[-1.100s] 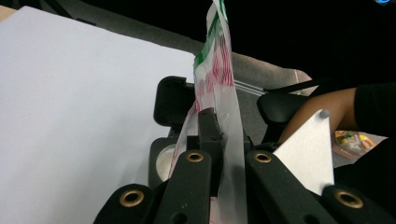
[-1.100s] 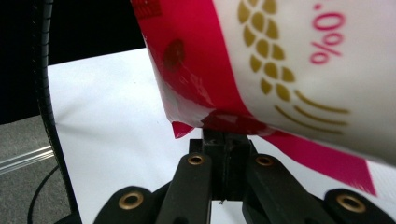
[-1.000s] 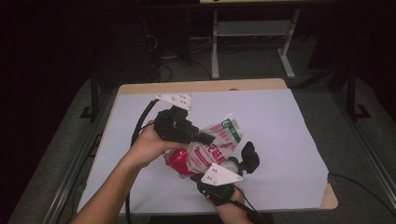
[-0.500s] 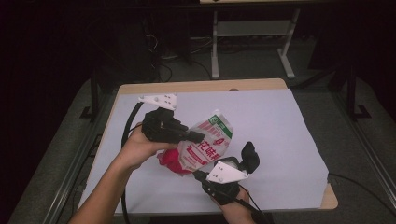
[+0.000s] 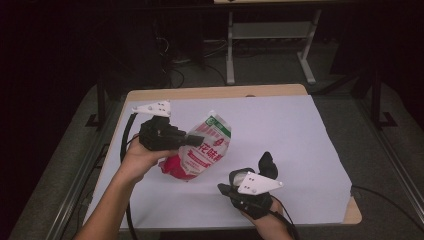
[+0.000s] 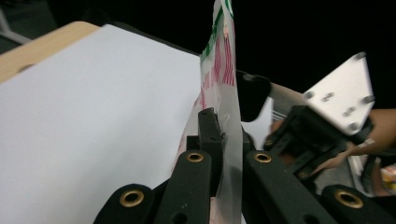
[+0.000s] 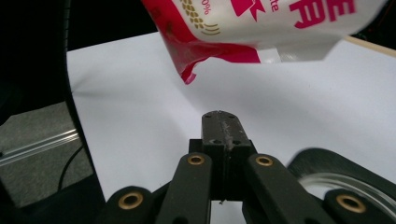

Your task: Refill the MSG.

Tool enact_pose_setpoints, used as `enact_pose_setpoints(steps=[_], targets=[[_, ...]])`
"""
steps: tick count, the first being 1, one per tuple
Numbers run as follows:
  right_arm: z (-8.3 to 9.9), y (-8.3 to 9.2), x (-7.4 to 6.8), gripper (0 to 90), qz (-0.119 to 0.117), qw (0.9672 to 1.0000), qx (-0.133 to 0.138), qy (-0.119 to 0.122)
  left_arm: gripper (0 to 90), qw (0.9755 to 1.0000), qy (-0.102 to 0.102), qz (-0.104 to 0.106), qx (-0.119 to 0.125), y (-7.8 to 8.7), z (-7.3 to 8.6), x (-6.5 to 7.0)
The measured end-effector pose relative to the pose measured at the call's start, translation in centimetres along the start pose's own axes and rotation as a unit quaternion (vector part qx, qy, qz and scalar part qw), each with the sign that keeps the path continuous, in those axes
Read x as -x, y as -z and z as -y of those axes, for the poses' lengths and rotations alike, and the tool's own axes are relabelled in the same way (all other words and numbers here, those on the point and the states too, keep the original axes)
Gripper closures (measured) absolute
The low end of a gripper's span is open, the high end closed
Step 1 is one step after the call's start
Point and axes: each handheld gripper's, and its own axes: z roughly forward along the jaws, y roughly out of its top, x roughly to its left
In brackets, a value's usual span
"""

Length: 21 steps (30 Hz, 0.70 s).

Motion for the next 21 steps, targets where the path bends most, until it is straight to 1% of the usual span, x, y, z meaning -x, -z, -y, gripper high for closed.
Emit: enact_pose_setpoints(steps=[2, 5, 8, 9, 11, 13, 15, 18, 20, 21], targets=[[0.1, 0.5, 0.5, 90.0, -0.004, 1.0, -0.003, 0.001, 90.0, 0.9999, 0.005, -0.009, 0.006, 0.1, 0.2, -0.5], [0.1, 1.2, 1.1, 90.0, -0.011, 0.9999, -0.001, 0.001, 90.0, 0.9996, 0.004, -0.021, 0.016, 0.2, 0.2, -1.2], [0.2, 2.2, 1.7, 90.0, -0.022, 0.9998, 0.001, 0.003, 90.0, 0.9992, 0.003, -0.035, 0.019, 0.1, 0.3, -1.8], [0.3, 2.5, 2.0, 90.0, -0.026, 0.9996, 0.004, 0.005, 90.0, 0.9991, 0.004, -0.038, 0.02, 0.1, 0.3, -2.0], [0.4, 3.1, 2.4, 90.0, -0.032, 0.9995, 0.003, 0.006, 90.0, 0.9985, 0.008, -0.047, 0.026, 0.1, 0.5, -2.5], [0.7, 3.8, 2.9, 90.0, -0.039, 0.9992, 0.004, 0.011, 90.0, 0.9981, 0.008, -0.051, 0.032, 0.0, 0.6, -2.8], [1.0, 4.5, 3.3, 90.0, -0.047, 0.9988, 0.007, 0.009, 90.0, 0.9977, 0.009, -0.057, 0.036, -0.2, 0.8, -3.1], [1.5, 5.6, 4.0, 90.0, -0.058, 0.9982, 0.012, 0.008, 90.0, 0.9971, 0.017, -0.064, 0.038, -0.6, 1.1, -3.7], [1.9, 6.3, 4.5, 90.0, -0.058, 0.9983, 0.009, 0.007, 90.0, 0.9966, 0.017, -0.071, 0.039, -0.9, 1.4, -4.1], [2.1, 6.7, 4.7, 90.0, -0.059, 0.9982, 0.009, 0.005, 90.0, 0.9966, 0.016, -0.071, 0.039, -1.0, 1.4, -4.4]])
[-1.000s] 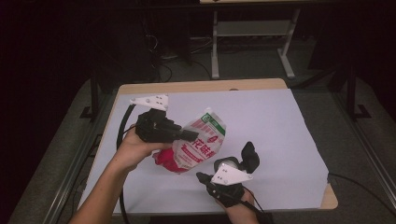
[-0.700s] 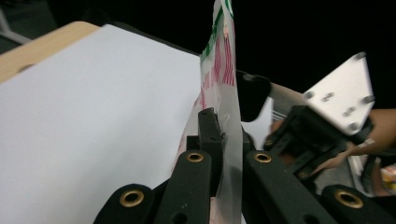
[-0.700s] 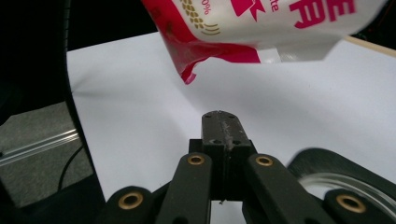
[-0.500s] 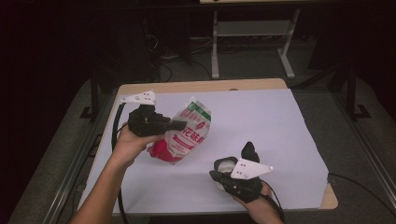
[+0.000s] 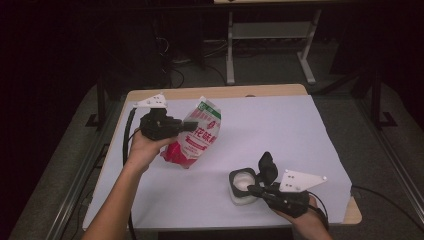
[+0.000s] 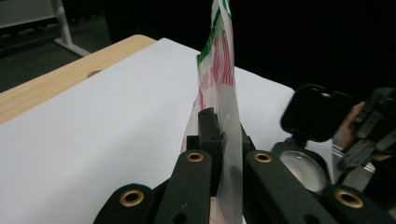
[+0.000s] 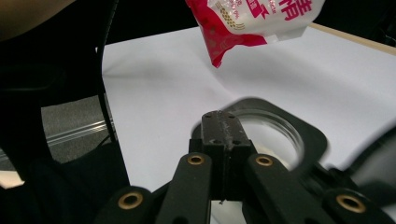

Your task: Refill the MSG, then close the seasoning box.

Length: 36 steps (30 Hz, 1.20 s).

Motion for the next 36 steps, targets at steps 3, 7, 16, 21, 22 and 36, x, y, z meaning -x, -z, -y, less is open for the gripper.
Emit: enact_pose_setpoints(steps=[3, 7, 16, 21, 22, 36], targets=[[0.8, 1.2, 0.6, 90.0, -0.008, 0.9999, 0.004, -0.006, 90.0, 1.0, 0.002, -0.006, 0.002, -0.5, 0.0, -0.4], [2.0, 2.6, 1.5, 90.0, 0.004, 0.9999, -0.007, -0.014, 90.0, 0.9999, 0.004, -0.013, 0.009, -1.1, 0.1, -1.1], [4.1, 5.0, 4.1, 90.0, 0.047, 0.9982, -0.011, -0.035, 90.0, 0.9997, 0.012, -0.021, 0.004, -2.3, 0.9, -2.1], [4.0, 5.3, 6.0, 90.0, 0.078, 0.9957, -0.01, -0.048, 89.9, 0.9996, 0.016, -0.025, -0.004, -2.0, 2.0, -2.3], [3.9, 5.3, 6.2, 89.9, 0.081, 0.9953, -0.012, -0.051, 89.9, 0.9996, 0.016, -0.025, -0.005, -1.8, 2.2, -2.4], [2.8, 3.4, 8.8, 90.0, 0.098, 0.9927, -0.024, -0.066, 89.8, 0.9996, 0.022, -0.018, -0.001, 1.2, 3.9, -1.5]])
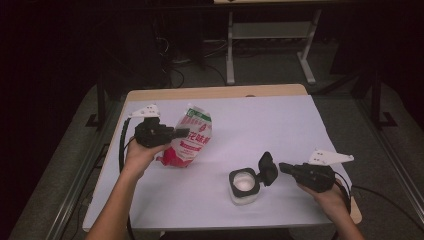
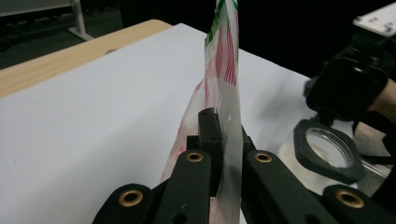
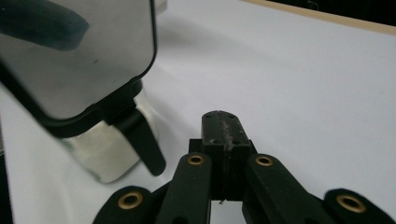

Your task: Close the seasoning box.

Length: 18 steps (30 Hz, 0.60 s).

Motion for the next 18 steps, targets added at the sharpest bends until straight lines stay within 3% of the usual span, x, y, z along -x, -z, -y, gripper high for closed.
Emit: enact_pose_setpoints(steps=[6, 11, 18], targets=[[-1.0, -0.8, 0.5, 90.0, 0.004, 1.0, 0.0, 0.004, 89.8, 0.9999, 0.013, 0.003, 0.004, 1.6, 1.2, 0.1], [-1.2, -1.4, 0.6, 89.9, 0.007, 1.0, -0.005, 0.004, 89.9, 0.9998, 0.01, -0.015, -0.013, 2.8, 2.4, 0.6], [-1.2, -1.4, 0.6, 90.0, 0.01, 0.9999, -0.009, 0.003, 89.9, 0.9984, 0.025, -0.04, -0.03, 4.3, 5.0, 0.4]])
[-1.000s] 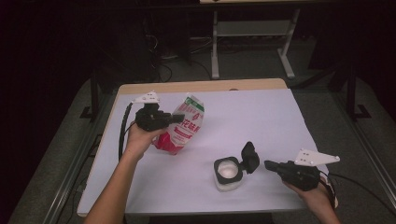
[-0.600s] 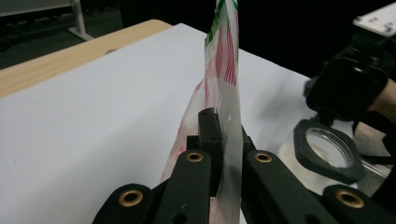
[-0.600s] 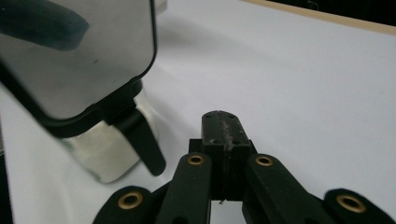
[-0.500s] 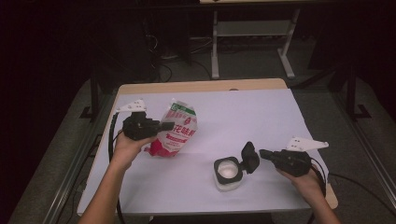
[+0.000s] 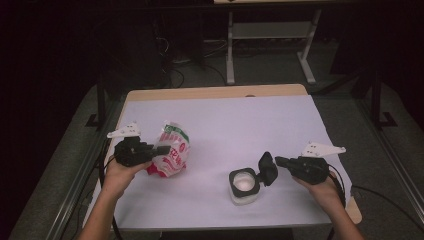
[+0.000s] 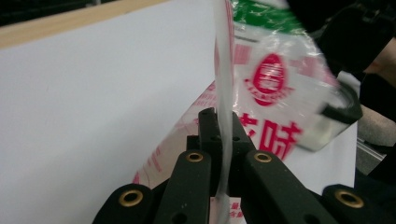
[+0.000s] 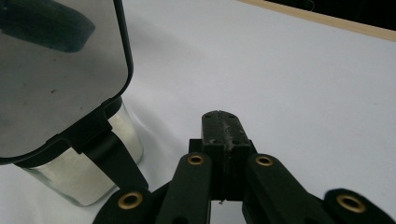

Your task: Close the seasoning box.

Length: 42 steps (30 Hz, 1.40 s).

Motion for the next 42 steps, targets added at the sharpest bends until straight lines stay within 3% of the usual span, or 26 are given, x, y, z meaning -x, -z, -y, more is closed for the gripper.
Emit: enact_pose_setpoints(steps=[11, 16, 24, 30, 42], targets=[[0.3, -0.4, 0.0, 89.9, 0.0, 1.0, -0.008, -0.003, 89.9, 0.9987, 0.05, -0.012, -0.006, 1.1, 4.4, -1.2], [0.5, -0.6, 0.0, 89.9, 0.0, 0.9999, -0.011, -0.004, 89.8, 0.9985, 0.054, -0.001, 0.003, 1.2, 5.3, -1.1], [0.5, -0.6, -0.2, 89.9, 0.0, 0.9999, -0.012, -0.002, 84.9, 0.9986, 0.051, 0.009, -0.008, 2.0, 6.0, -0.4], [0.5, -0.7, -0.1, 89.9, 0.0, 0.9999, -0.013, -0.001, 73.5, 0.9988, 0.046, 0.005, -0.017, 2.3, 6.4, -0.1], [0.5, -0.8, -0.1, 89.9, 0.002, 0.9999, -0.016, -0.002, 36.2, 0.9997, 0.012, 0.005, -0.019, 3.5, 6.6, 0.7]])
